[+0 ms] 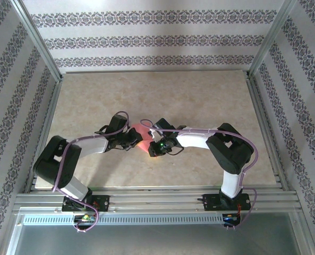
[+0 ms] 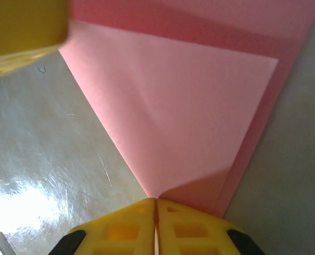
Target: Fold a paper plane with a square sheet of paper (pick it up from the middle)
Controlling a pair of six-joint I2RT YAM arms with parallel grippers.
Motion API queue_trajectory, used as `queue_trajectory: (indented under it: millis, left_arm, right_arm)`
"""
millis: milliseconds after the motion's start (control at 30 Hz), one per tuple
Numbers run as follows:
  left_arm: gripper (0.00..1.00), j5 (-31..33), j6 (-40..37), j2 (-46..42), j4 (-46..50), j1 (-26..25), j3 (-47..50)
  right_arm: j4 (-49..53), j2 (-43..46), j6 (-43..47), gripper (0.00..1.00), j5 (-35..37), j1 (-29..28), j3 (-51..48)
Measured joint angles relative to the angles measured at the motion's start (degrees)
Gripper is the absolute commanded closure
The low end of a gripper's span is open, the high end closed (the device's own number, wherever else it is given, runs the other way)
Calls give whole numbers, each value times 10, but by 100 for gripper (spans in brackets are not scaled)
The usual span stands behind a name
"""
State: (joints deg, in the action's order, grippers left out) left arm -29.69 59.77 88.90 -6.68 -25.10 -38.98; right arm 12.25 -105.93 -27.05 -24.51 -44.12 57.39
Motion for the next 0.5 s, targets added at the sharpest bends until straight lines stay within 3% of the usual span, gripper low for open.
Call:
queue_trajectory:
  millis: [267, 500]
  left_arm:
    - [97, 29, 16, -19, -6, -53, 23]
    - [98, 48, 20, 5, -7, -59, 30]
  right_arm:
    - [2, -3, -9, 88, -1, 0, 3]
    - [2, -3, -13, 88, -2, 0, 3]
